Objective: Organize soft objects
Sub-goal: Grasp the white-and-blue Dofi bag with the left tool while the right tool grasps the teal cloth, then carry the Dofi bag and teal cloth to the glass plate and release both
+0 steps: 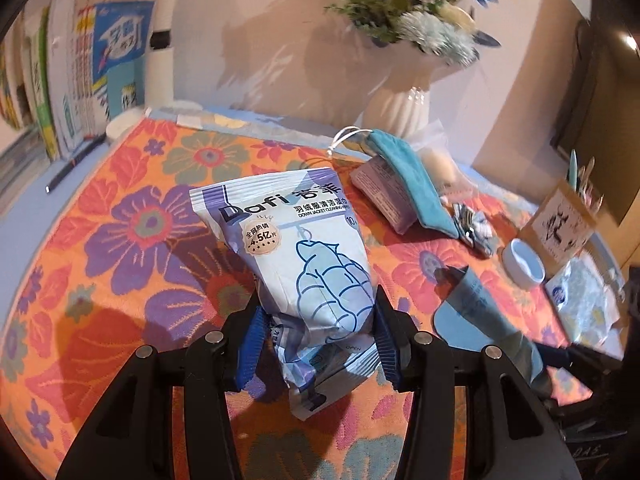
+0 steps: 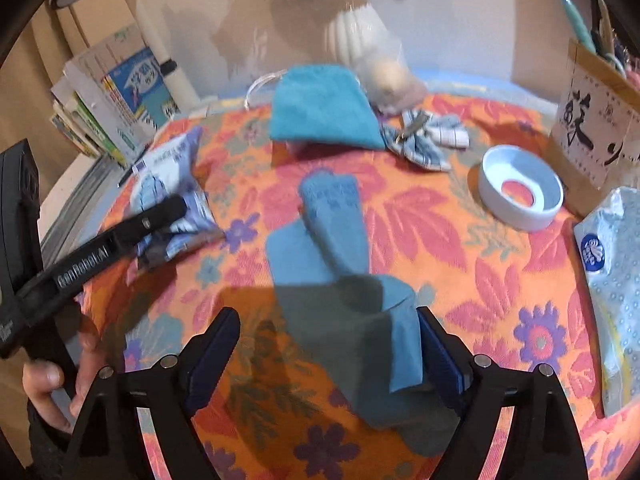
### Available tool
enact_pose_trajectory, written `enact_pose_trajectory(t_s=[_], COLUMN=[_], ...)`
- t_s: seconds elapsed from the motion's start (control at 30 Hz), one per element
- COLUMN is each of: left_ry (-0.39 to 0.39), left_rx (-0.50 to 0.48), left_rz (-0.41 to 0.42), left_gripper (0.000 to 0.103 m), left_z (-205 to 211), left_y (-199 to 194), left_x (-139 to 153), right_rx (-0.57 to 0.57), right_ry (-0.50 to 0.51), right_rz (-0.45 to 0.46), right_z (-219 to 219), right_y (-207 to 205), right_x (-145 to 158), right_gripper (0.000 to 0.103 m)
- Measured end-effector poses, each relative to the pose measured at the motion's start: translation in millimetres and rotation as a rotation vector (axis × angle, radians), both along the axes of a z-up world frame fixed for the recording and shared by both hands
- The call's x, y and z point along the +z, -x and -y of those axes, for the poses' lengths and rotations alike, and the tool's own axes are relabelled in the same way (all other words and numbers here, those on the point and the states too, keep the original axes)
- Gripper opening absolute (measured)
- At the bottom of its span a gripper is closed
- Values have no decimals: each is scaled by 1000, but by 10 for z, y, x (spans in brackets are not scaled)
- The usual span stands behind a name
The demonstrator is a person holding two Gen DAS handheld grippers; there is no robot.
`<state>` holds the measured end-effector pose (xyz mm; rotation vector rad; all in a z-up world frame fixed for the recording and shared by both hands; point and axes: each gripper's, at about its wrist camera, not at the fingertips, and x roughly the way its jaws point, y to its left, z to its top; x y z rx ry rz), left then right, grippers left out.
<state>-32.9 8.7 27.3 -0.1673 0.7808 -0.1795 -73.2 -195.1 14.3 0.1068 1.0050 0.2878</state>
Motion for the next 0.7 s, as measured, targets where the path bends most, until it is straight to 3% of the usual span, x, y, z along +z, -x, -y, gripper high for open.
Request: enact_pose_trajectory(t_s=[0.07, 0.1, 0.13, 0.17, 0.3, 0.43, 0.7], left_ry=[-18, -27, -35, -43, -11, -15, 22], left_rx=[-21, -27, -32, -38, -73, -118, -238], left_rz=[4, 6, 7, 7, 2, 43, 162], left_gripper=[46, 46, 46, 46, 46, 46, 46], left_z=[49, 69, 88, 108, 193, 421, 996], left_y=[11, 17, 22, 28, 69, 135, 234], left_x=[9, 15, 23, 35, 116, 367, 1078], right_rx=[-21, -28, -33, -34, -31, -26, -126], right_ry=[13, 24, 47, 56, 4, -6, -64], right_rz=[19, 24, 34, 40, 55, 146, 346], right_z=[-22, -37, -64, -72, -31, 28, 596], right_y=[-40, -57, -90, -122, -138, -34, 207], right_x=[4, 12, 11, 15, 88, 361, 1171], right_gripper=[51, 43, 27, 17, 13, 13, 13])
